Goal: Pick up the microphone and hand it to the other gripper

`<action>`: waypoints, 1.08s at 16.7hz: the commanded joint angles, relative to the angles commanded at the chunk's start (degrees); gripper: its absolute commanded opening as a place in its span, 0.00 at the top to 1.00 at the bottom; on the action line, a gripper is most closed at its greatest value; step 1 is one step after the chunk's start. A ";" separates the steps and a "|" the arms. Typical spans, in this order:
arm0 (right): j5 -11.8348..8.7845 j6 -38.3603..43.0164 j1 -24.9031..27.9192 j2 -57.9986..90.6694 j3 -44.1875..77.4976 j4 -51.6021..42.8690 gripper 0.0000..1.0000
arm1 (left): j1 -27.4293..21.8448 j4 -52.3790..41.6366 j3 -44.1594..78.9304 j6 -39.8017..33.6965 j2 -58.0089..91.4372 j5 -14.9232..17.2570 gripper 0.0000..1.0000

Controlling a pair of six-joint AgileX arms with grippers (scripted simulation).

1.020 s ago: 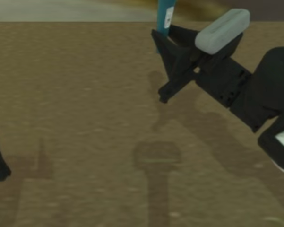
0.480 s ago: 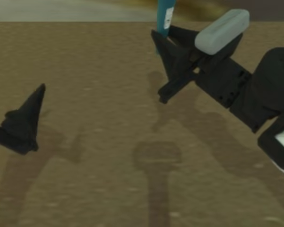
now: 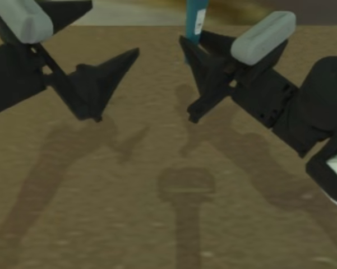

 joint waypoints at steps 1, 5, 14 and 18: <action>0.00 0.00 0.00 0.00 0.00 0.00 1.00 | -0.67 0.74 1.39 0.20 2.42 1.45 0.00; 0.00 0.00 0.00 0.00 0.00 0.00 1.00 | -1.85 1.82 3.67 0.47 6.77 4.05 0.00; 0.00 0.00 0.00 0.00 0.00 0.00 1.00 | -5.46 3.49 8.61 0.31 13.13 0.56 0.00; 0.00 0.00 0.00 0.00 0.00 0.00 1.00 | -11.00 5.82 15.80 0.11 22.65 -4.87 0.00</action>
